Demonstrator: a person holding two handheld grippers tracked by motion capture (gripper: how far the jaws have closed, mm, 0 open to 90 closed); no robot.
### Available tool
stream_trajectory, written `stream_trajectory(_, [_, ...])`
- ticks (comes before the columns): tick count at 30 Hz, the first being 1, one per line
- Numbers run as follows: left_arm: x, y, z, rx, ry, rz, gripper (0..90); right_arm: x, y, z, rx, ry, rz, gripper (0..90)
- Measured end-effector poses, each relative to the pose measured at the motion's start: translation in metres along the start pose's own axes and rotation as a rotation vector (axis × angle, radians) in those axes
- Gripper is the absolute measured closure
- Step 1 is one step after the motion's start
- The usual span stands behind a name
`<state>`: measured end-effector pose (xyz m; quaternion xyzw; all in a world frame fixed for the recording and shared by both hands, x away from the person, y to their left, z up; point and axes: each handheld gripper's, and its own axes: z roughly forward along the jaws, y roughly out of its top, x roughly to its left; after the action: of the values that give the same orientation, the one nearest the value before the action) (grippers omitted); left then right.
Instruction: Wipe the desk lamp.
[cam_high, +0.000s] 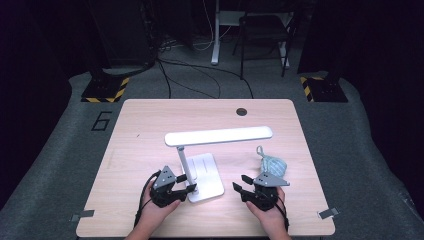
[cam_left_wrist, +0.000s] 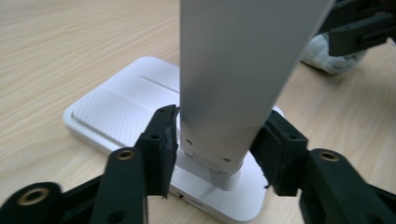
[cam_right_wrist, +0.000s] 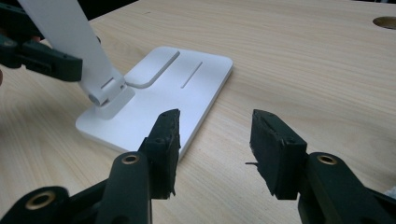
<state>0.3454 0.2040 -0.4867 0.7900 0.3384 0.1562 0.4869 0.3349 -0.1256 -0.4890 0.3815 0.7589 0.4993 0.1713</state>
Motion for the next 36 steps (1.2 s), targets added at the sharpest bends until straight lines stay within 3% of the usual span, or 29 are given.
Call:
stream_trajectory(4, [0.002, 0.0, -0.004, 0.009, 0.034, -0.012, 56.6, -0.001, -0.002, 0.003, 0.01, -0.004, -0.001, 52.7])
stream_trajectory(7, [0.003, 0.0, -0.005, 0.008, 0.065, 0.004, 64.9, -0.001, -0.003, 0.006, 0.017, -0.002, -0.001, 52.7])
stream_trajectory(11, [0.008, 0.0, -0.003, -0.003, 0.042, -0.021, 72.7, -0.002, -0.003, 0.008, 0.019, -0.004, 0.013, 52.7])
stream_trajectory(20, [0.009, 0.006, 0.005, 0.003, 0.025, -0.006, 76.4, -0.008, -0.005, 0.009, 0.026, -0.012, 0.02, 51.1])
stream_trajectory(28, [0.005, 0.009, 0.008, 0.017, -0.067, 0.037, 77.8, -0.012, -0.006, 0.014, 0.043, -0.01, 0.06, 47.3])
stream_trajectory(32, [0.013, 0.009, 0.009, 0.005, -0.047, 0.009, 78.2, -0.009, -0.007, 0.02, 0.062, -0.01, 0.054, 44.7])
stream_trajectory(34, [0.017, 0.01, 0.01, 0.002, -0.003, -0.003, 75.3, -0.009, -0.008, 0.023, 0.074, -0.015, 0.06, 43.9])
stream_trajectory(36, [0.023, 0.011, 0.01, 0.004, 0.012, -0.019, 73.2, -0.01, -0.009, 0.024, 0.089, -0.009, 0.063, 43.4])
